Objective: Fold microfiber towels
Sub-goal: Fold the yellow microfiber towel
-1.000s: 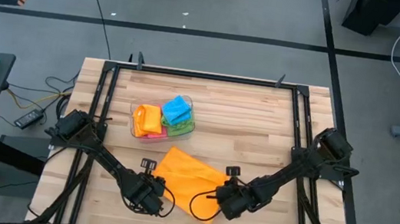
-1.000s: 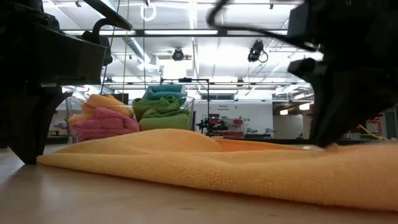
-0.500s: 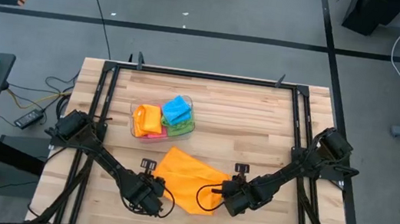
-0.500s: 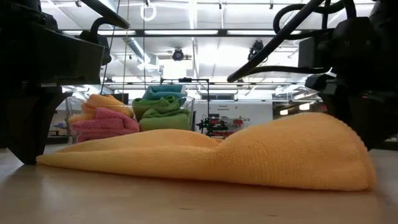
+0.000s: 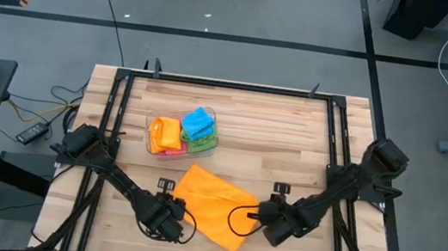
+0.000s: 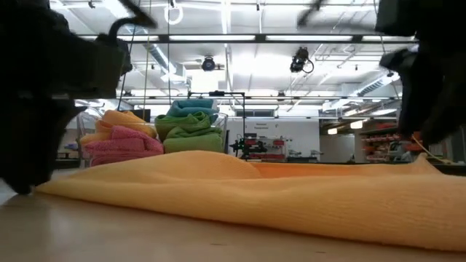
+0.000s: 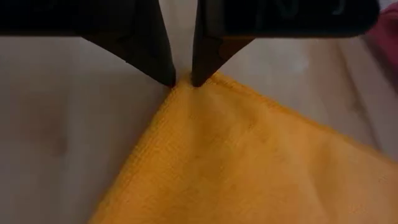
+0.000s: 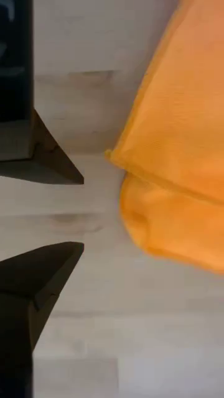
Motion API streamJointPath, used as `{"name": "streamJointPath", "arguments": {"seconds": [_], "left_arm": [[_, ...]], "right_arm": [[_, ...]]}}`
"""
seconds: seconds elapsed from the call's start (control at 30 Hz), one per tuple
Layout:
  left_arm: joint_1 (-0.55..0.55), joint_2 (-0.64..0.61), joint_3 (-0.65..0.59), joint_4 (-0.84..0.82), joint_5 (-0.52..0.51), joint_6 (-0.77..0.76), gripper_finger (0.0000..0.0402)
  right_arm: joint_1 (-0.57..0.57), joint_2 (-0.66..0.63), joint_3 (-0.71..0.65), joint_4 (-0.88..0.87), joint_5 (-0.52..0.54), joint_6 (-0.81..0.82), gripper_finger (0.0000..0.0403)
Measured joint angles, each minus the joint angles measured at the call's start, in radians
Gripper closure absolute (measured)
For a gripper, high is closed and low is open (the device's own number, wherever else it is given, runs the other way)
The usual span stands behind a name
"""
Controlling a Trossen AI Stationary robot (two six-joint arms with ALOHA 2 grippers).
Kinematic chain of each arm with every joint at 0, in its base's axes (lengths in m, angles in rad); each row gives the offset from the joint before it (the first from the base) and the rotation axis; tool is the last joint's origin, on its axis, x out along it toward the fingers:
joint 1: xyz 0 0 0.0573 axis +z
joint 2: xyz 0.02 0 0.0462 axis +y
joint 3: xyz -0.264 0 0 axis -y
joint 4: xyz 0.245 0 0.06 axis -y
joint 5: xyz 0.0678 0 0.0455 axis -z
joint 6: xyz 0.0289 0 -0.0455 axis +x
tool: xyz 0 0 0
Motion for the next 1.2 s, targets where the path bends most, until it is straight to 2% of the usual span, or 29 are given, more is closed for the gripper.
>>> {"name": "streamJointPath", "arguments": {"seconds": [0.1, 0.17, 0.27, 0.33, 0.5, 0.63, 0.73, 0.9, 1.2], "left_arm": [[-0.01, 0.003, 0.04, 0.016, 0.038, -0.004, 0.0332], [-0.024, 0.003, 0.063, 0.027, 0.055, -0.004, 0.0335], [-0.041, 0.002, 0.07, 0.076, 0.081, -0.004, 0.0336], [-0.048, 0.002, 0.072, 0.126, 0.085, -0.003, 0.0334], [-0.057, 0.002, 0.081, 0.132, 0.126, -0.001, 0.0329], [-0.055, -0.001, 0.1, 0.133, 0.113, 0.053, 0.0335], [-0.046, -0.001, 0.1, 0.136, 0.04, 0.133, 0.0341], [-0.021, -0.002, 0.1, 0.135, -0.117, 0.186, 0.0346], [0.007, -0.002, 0.099, 0.133, -0.122, 0.126, 0.034]], "right_arm": [[0.038, -0.041, 0.0, 0.023, 0.075, -0.007, 0.0233], [0.063, -0.051, 0.0, 0.082, 0.169, -0.037, 0.0233], [0.073, -0.044, 0.0, 0.228, 0.311, -0.135, 0.0233], [0.058, -0.026, 0.001, 0.331, 0.338, -0.217, 0.0233], [-0.014, 0.011, 0.001, 0.498, 0.314, -0.296, 0.0233], [-0.069, 0.051, 0.0, 0.589, 0.183, -0.334, 0.0233], [-0.088, 0.095, 0.0, 0.652, 0.11, -0.347, 0.0233], [-0.111, 0.145, 0.0, 0.673, 0.124, -0.339, 0.0233], [-0.203, 0.233, 0.001, 0.783, 0.147, -0.492, 0.0233]]}}
